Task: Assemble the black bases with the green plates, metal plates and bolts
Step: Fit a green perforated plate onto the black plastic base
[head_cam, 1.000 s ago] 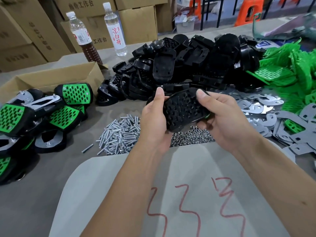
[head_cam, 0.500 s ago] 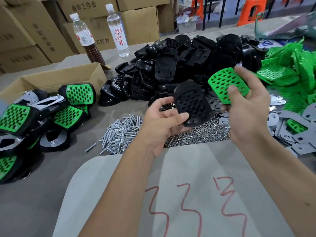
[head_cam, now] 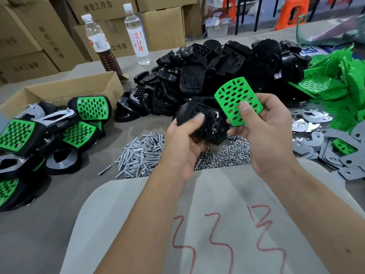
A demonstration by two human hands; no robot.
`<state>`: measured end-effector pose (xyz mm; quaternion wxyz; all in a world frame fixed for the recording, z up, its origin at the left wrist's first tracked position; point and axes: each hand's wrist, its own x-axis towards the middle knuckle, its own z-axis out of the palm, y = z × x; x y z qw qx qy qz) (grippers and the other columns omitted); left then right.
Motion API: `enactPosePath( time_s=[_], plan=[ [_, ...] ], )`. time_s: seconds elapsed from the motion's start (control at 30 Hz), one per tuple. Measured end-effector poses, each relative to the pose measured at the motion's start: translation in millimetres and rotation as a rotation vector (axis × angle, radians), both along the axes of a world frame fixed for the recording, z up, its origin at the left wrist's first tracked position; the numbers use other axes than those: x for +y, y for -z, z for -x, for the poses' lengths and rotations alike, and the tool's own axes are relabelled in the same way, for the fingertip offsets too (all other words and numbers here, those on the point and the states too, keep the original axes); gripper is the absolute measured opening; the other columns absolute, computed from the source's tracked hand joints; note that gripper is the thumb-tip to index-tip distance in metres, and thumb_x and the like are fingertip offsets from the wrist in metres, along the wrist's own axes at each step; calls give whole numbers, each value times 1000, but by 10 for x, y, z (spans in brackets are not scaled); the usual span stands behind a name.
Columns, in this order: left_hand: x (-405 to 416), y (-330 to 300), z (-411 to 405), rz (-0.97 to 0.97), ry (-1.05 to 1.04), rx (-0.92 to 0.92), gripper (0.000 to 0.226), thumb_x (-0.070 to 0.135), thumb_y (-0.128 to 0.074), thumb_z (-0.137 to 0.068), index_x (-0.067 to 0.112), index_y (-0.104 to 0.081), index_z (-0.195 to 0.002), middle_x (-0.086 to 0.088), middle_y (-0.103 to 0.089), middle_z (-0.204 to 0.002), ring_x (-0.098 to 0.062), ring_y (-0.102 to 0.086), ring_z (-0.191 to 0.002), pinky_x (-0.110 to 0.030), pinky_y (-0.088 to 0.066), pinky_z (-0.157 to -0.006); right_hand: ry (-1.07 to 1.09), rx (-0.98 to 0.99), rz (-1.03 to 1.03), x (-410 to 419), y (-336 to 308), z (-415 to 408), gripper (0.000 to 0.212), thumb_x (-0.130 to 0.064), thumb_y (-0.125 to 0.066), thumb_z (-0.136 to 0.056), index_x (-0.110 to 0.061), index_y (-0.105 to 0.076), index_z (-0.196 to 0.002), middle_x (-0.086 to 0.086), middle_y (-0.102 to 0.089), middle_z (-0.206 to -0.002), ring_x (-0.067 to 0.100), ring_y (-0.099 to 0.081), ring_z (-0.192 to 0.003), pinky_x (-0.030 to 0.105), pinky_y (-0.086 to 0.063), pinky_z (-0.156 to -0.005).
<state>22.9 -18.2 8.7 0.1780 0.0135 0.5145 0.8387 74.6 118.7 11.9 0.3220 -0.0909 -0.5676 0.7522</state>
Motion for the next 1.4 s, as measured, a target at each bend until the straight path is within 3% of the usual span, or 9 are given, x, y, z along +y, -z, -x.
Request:
enactPosePath(
  time_s=[0.13,0.27,0.4,0.6,0.8,0.93,1.03,1.23,1.4],
  plan=[
    [4,-24,-9,-40,-79,-80,46,39,-42,-111,7,-60,-138,-14,-74,-124,-30,-72,-115,-47,-63,-89,-6,6,-6,-3,-25,-8,4,-8,-55,-107,-11,-54,-109,15,-72,-105,26,-73,-73,33,-61,-61],
    [59,-13,-35,-23,-160,-72,45,39,-37,-113,6,-57,-137,-14,-76,-121,-29,-74,-110,-37,-64,-72,-12,33,-105,-20,-31,-30,8,-10,-53,-108,-18,-54,-109,10,-72,-106,26,-74,-75,34,-63,-63],
    [81,-22,-36,2,-204,-42,42,36,-39,-113,7,-60,-134,-14,-74,-125,-30,-71,-117,-37,-61,-83,-4,57,-74,-99,-19,-33,10,-11,-47,-110,-19,-50,-107,8,-68,-103,21,-71,-71,34,-63,-63],
    [40,-2,-37,-29,-122,-58,35,29,-42,-112,4,-67,-117,-15,-79,-106,-22,-78,-87,-30,-62,-67,37,-10,18,-66,2,12,8,-12,-42,-113,-16,-48,-110,7,-65,-106,11,-69,-71,27,-60,-69],
    [-2,0,-34,-109,19,-127,29,21,-47,-108,4,-70,-111,-15,-79,-103,-23,-76,-83,-35,-64,-71,-8,-44,36,-3,4,25,11,-11,-41,-113,-18,-50,-110,2,-68,-96,9,-62,-68,22,-50,-62],
    [-71,-19,14,-78,73,-65,35,23,-45,-107,7,-65,-131,-17,-71,-131,-28,-67,-113,-40,-58,-88,-159,47,223,23,-42,3,13,-9,-40,-113,-11,-53,-110,3,-71,-94,14,-61,-67,25,-50,-61],
    [-100,-35,-9,-139,226,-68,55,22,-44,-98,-2,-50,-147,-28,-60,-142,-44,-60,-129,-57,-51,-107,-239,103,207,50,-64,-1,14,-10,-40,-112,-10,-54,-109,6,-70,-97,16,-58,-70,26,-49,-62],
    [-61,-31,-35,-210,309,-52,60,26,-43,-92,-4,-52,-143,-30,-61,-140,-44,-63,-121,-56,-56,-102,-240,-14,108,135,-59,0,13,-13,-47,-111,-13,-60,-110,6,-66,-90,15,-53,-61,24,-41,-49],
    [-47,-8,-44,-92,302,87,48,41,-42,-105,9,-65,-133,-20,-68,-135,-34,-66,-118,-54,-54,-102,-273,-88,-115,77,-54,-32,21,-17,-55,-109,-33,-68,-104,1,-65,-82,15,-47,-51,18,-40,-41]
  ],
)
